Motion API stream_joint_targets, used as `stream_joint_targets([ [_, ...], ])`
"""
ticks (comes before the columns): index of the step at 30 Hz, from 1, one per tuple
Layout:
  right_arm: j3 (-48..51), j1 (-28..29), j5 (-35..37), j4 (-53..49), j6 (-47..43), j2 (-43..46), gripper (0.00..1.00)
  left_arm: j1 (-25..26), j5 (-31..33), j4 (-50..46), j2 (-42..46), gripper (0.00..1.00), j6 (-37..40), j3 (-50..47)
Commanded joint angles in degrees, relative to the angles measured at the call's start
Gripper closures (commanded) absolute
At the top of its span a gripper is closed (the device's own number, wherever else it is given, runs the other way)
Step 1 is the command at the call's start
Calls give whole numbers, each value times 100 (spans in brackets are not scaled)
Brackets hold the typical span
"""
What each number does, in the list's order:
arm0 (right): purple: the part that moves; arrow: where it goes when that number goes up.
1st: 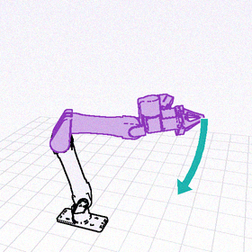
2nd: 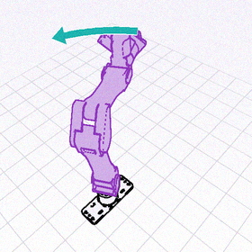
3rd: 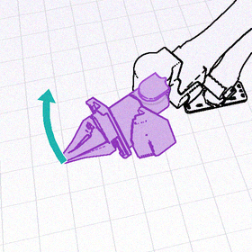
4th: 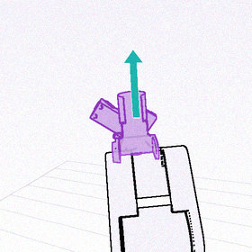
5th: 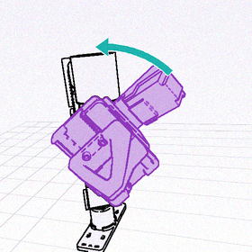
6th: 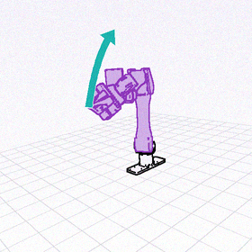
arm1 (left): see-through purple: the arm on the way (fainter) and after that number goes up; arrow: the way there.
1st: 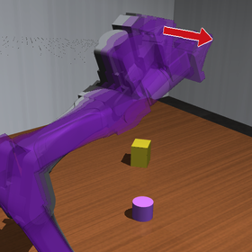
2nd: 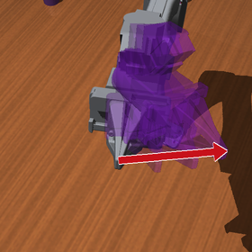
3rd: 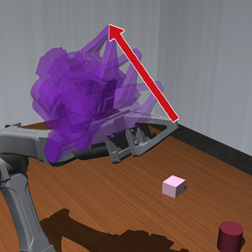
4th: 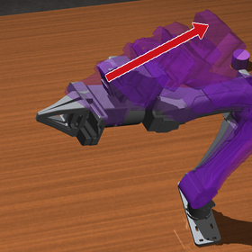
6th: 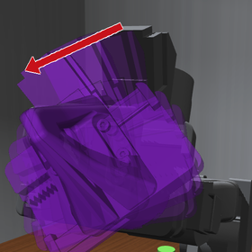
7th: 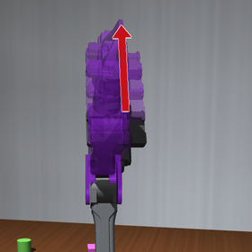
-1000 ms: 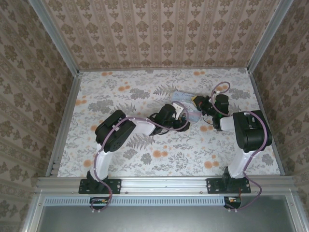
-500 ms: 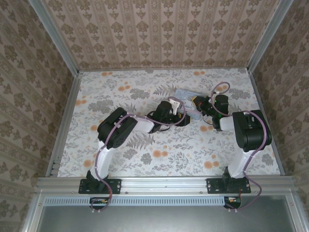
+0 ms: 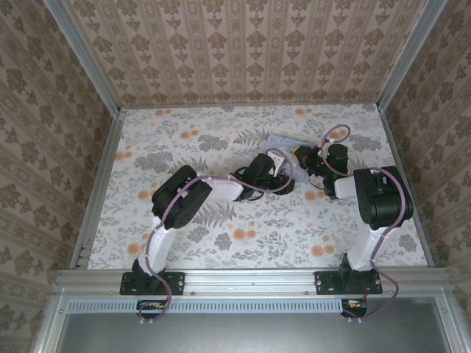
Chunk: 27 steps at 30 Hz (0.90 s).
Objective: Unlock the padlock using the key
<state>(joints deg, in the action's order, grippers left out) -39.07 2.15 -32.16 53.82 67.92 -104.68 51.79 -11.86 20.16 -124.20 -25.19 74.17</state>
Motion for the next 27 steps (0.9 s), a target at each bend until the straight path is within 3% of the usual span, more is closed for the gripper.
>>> stream_joint_targets([
  [1,-70,40,25,23,37,-162,100,-11,27,-240,-183,31,209,116],
  [5,-66,40,21,56,55,-189,100,-89,-879,713,-47,30,-394,-87],
  [9,-74,40,24,76,71,-203,100,-190,-1324,1472,10,30,-1128,-234],
  [20,-57,40,42,152,112,-285,100,-270,-1331,2000,-163,31,-1783,-443],
  [27,-58,40,43,234,161,-334,100,-166,-965,1650,-282,31,-1699,-438],
])
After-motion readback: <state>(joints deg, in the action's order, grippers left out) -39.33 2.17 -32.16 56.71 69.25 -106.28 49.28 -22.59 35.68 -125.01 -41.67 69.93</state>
